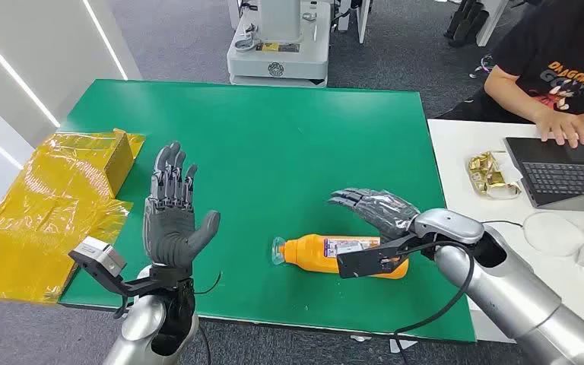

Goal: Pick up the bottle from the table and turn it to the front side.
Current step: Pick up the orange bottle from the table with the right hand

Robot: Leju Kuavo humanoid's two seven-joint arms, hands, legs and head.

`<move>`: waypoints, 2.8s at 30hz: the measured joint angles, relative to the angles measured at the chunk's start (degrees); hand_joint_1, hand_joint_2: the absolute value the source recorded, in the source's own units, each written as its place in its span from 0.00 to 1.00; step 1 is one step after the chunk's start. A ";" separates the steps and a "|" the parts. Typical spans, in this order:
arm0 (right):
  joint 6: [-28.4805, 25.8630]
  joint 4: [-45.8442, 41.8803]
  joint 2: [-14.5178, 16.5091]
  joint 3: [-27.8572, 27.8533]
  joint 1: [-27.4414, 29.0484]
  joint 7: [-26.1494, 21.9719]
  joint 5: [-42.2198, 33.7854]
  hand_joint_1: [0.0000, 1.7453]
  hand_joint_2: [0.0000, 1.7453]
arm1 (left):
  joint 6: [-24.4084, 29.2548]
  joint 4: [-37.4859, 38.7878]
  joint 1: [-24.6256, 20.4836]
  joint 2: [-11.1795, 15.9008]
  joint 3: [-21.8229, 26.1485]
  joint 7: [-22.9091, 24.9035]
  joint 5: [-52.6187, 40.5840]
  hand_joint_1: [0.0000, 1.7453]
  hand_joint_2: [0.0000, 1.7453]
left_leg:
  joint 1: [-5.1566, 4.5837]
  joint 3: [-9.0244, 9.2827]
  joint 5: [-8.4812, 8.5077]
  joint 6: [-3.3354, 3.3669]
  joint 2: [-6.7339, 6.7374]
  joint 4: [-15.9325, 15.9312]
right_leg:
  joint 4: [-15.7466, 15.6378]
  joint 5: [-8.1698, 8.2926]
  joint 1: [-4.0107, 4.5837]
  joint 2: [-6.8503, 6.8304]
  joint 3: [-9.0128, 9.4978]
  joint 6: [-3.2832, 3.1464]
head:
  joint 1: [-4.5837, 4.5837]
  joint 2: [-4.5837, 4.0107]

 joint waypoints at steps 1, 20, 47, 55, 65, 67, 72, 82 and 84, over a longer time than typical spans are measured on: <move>0.32 0.78 -0.03 0.75 -0.64 -0.63 -0.65 0.00 1.00 | 0.16 0.14 -0.20 0.10 -0.08 -0.13 0.27 0.00 1.00 | 0.00 0.00 0.00 0.00 0.00 0.00 | 0.00 0.00 0.00 0.00 0.00 0.00 | 0.00 0.00; -2.30 15.59 0.98 14.23 -7.55 -3.63 -7.30 0.00 1.00 | 3.38 1.90 -2.72 2.37 -2.43 -1.70 3.53 0.00 1.00 | 0.00 -0.03 0.00 0.00 -0.05 0.00 | 0.00 0.00 0.01 -0.06 0.00 0.01 | 0.00 0.00; -15.78 25.73 3.50 16.01 -0.54 -3.86 -1.48 1.00 1.00 | 4.84 3.12 -3.41 4.60 -4.71 -2.56 5.38 0.00 1.00 | 0.01 0.26 -0.01 0.03 -0.01 0.01 | -0.08 0.01 0.01 -0.03 0.29 0.06 | 0.00 0.00; -21.48 25.52 4.14 12.14 1.88 -3.48 1.20 1.00 1.00 | 5.21 3.12 -3.30 4.60 -4.73 -2.58 5.17 0.00 1.00 | 0.00 0.23 0.00 0.02 -0.03 0.01 | -0.07 0.08 0.00 -0.05 0.29 0.09 | 0.01 0.00; -22.48 24.70 4.46 9.15 3.46 -3.39 1.62 1.00 1.00 | 5.40 3.12 -3.17 4.62 -4.73 -2.60 4.97 0.00 1.00 | 0.00 0.18 0.00 0.03 -0.05 0.01 | -0.08 0.06 0.01 -0.05 0.25 0.10 | 0.00 0.00; -23.21 24.58 4.51 8.81 3.76 -3.31 1.62 1.00 1.00 | 5.50 3.12 -3.14 4.62 -4.73 -2.61 4.93 0.00 1.00 | 0.00 0.16 0.00 0.03 -0.06 0.01 | -0.08 0.05 0.01 -0.06 0.24 0.11 | 0.00 0.00; -35.60 20.81 5.33 3.68 7.80 -1.61 0.03 1.00 1.00 | 6.70 2.93 -1.72 4.59 -4.71 -2.69 3.32 0.00 1.00 | 0.01 0.11 -0.01 0.03 -0.10 0.00 | -0.08 0.04 0.01 -0.10 0.22 0.11 | 0.01 0.00; -61.85 1.02 9.67 -16.17 26.10 -10.38 -13.77 1.00 1.00 | 5.79 2.32 -0.57 3.37 -5.09 -0.47 2.57 0.00 1.00 | 0.01 -0.02 -0.09 0.05 -0.41 -0.02 | -0.12 -0.18 0.02 -0.41 0.19 0.18 | 0.00 0.00; -63.27 -1.75 10.68 -18.23 29.13 -11.55 -14.12 1.00 1.00 | 5.11 2.32 -0.62 3.04 -5.35 -0.16 2.55 0.00 1.00 | 0.01 -0.01 -0.15 0.06 -0.33 -0.02 | -0.13 -0.18 0.01 -0.32 0.18 0.17 | 0.00 0.00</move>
